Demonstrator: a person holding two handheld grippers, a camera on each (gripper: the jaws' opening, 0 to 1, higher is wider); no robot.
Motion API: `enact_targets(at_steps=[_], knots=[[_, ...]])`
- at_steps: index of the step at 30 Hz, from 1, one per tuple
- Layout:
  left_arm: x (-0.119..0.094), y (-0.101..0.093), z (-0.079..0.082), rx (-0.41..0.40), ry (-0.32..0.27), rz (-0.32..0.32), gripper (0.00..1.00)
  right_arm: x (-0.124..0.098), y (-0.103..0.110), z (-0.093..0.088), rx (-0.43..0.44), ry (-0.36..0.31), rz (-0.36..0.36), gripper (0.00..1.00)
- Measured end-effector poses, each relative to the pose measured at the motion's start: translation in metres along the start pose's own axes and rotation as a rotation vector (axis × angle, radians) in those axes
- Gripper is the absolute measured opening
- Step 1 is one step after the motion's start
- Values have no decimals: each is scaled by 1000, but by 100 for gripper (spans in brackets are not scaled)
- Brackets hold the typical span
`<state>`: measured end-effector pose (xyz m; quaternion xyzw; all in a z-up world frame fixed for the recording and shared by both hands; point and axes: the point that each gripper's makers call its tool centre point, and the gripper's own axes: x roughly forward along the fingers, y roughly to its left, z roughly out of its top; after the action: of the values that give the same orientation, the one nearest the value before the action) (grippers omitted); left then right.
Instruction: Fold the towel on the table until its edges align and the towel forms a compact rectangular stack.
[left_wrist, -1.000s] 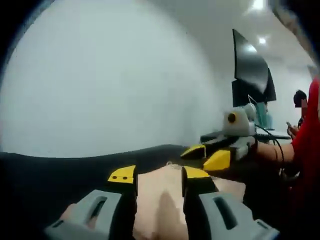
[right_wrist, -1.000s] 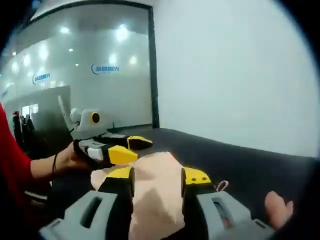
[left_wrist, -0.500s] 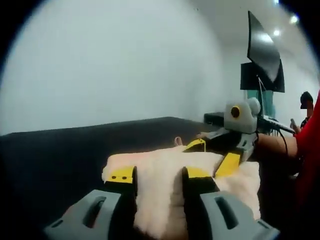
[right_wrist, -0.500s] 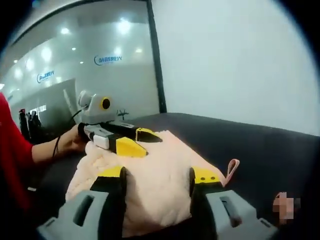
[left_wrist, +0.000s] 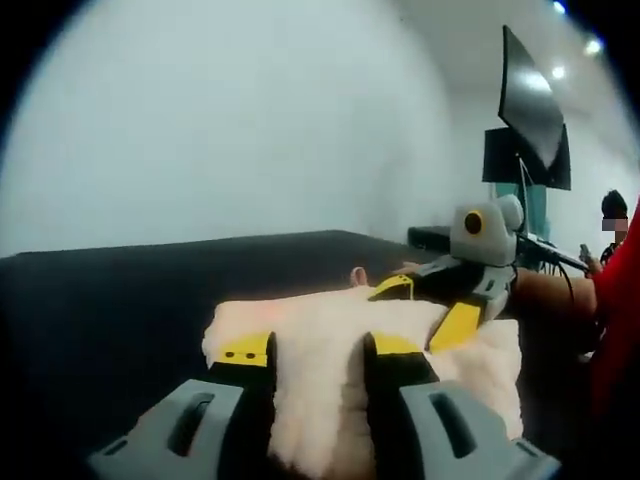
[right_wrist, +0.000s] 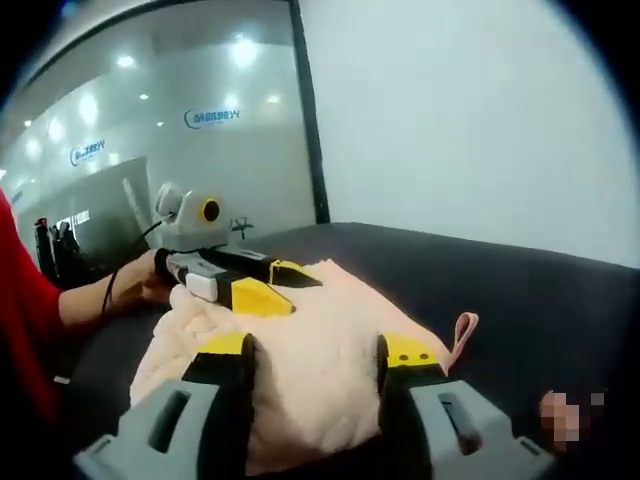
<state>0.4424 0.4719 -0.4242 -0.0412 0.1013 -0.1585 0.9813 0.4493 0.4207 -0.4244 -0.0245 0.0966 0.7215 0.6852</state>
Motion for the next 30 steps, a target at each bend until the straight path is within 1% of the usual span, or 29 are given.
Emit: enact_targets(at_steps=[3, 5, 7, 8, 10, 11, 14, 15, 16, 17, 18, 20, 21, 26, 27, 28, 29, 30], knots=[[-1, -2, 3, 53, -17, -10, 37, -2, 3, 3, -59, -28, -4, 46], [-1, -1, 6, 50, -26, -12, 37, -6, 5, 8, -72, -44, -2, 47], [-4, -5, 13, 57, -54, -35, 38, -11, 3, 16, -55, -64, 7, 47], [-6, -6, 16, 47, -67, -44, 40, -15, 7, 24, -22, -93, 22, 47], [-11, -11, 23, 16, -95, -84, 46, -25, 18, 37, 29, -147, 78, 46], [-13, -13, 26, 8, -104, -99, 51, -28, 20, 39, 16, -148, 86, 46], [-21, -24, 37, 17, -145, -144, 59, -31, 32, 40, -25, -141, 116, 46], [-23, -27, 39, 23, -156, -160, 61, -31, 35, 39, -29, -139, 128, 46], [-25, -30, 38, 32, -155, -168, 61, -31, 40, 38, -36, -135, 147, 46], [-27, -34, 37, 43, -148, -177, 61, -30, 42, 36, -41, -127, 157, 47], [-27, -35, 33, 56, -129, -182, 60, -29, 43, 33, -49, -116, 160, 47], [-25, -33, 21, 85, -72, -170, 60, -28, 44, 25, -56, -84, 165, 47], [-24, -32, 17, 90, -55, -167, 59, -27, 43, 20, -62, -66, 164, 47], [-23, -35, 4, 58, -3, -196, 59, -25, 44, 10, -76, -26, 164, 47], [-23, -36, 3, 68, 1, -200, 59, -23, 42, 0, -123, 15, 157, 46], [-23, -37, 1, 74, 6, -207, 59, -20, 41, -3, -145, 20, 155, 46], [-23, -37, -3, 84, 24, -207, 59, -19, 43, -3, -142, 6, 161, 46], [-23, -34, -11, 122, 63, -194, 58, -18, 43, -3, -138, 6, 161, 46]])
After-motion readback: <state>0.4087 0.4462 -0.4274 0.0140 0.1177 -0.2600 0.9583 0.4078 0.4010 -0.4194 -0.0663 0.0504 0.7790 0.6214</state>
